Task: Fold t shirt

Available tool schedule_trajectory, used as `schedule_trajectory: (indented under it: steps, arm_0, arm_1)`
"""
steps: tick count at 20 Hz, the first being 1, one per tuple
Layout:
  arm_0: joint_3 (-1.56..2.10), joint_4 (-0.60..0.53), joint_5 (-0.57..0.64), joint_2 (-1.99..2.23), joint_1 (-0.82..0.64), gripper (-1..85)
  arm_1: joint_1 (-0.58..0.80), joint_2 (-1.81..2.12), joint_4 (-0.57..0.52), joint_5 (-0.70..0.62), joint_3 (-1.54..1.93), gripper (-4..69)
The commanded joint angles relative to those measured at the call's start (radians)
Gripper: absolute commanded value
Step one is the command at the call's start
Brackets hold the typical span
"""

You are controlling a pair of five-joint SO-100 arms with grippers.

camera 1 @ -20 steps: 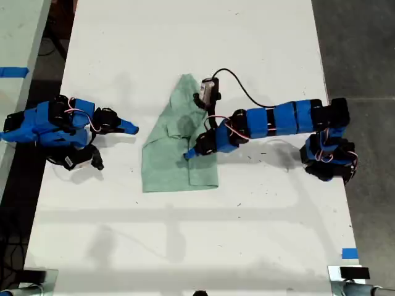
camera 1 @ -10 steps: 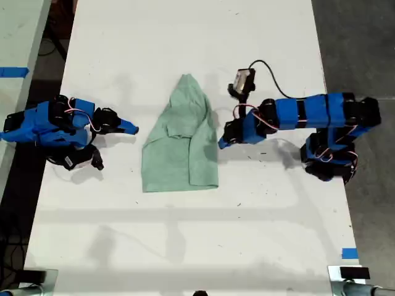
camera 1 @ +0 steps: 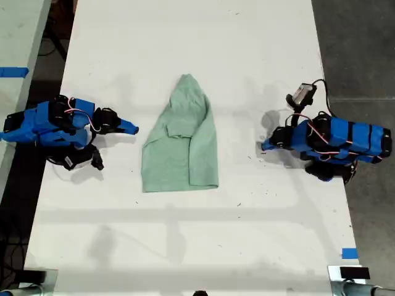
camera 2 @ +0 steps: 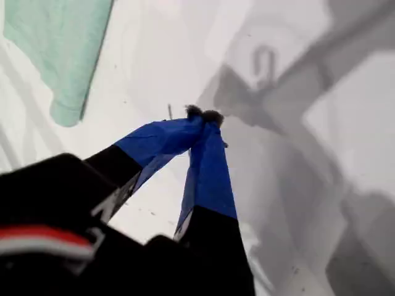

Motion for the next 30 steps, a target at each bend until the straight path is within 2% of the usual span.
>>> schedule_trajectory:
  steps: [1,2,7,30]
  arm_0:
    - [-0.008,-0.020,0.000,0.003,-0.014,-0.1]
    - [-0.008,-0.021,0.003,0.003,-0.015,-0.1]
    - [-0.008,-0.021,0.005,0.003,-0.015,-0.1]
    - [-0.006,-0.021,0.000,0.003,-0.014,-0.1]
  arm_1:
    - [0.009,0.089,0.005,0.035,0.074,-1.8]
    - [0.017,0.089,0.028,0.083,0.081,-1.6]
    - [0.000,0.089,0.044,0.109,0.074,-1.6]
    - [-0.002,0.089,0.046,0.117,0.074,-1.6]
